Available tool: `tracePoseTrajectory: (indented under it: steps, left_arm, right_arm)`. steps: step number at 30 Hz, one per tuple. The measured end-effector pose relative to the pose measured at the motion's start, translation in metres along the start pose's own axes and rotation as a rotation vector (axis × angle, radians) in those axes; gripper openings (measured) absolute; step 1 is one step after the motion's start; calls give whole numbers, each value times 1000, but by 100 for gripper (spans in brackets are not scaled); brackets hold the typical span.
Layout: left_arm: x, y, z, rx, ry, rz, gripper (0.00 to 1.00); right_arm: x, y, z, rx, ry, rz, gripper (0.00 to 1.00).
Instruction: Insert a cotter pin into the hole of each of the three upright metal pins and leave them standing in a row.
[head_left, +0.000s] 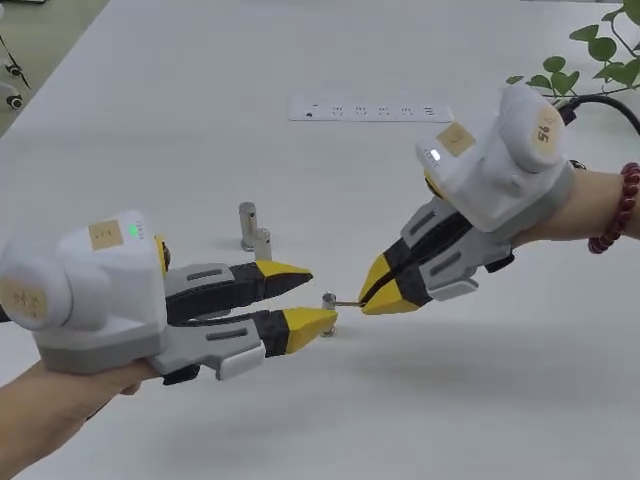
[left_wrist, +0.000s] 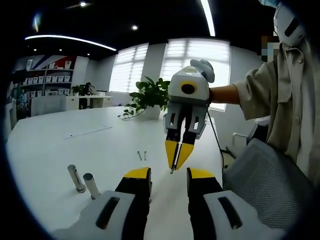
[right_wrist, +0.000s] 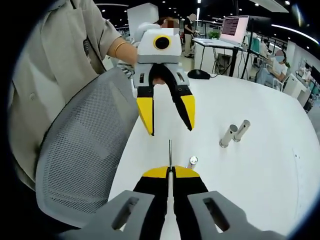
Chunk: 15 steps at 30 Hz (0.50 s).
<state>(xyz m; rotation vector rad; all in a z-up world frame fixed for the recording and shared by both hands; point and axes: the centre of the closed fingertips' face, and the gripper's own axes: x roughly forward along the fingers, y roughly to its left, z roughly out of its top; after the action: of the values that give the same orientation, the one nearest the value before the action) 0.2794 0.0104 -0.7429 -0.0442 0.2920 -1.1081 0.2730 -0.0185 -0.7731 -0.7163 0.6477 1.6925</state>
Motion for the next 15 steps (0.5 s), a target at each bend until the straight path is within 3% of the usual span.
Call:
tracePoseTrajectory:
  steps: [15]
  left_arm:
    - [-10, 6, -7, -4, -9, 66, 41]
  right_arm:
    - [-3, -6, -15, 99, 65, -65, 2]
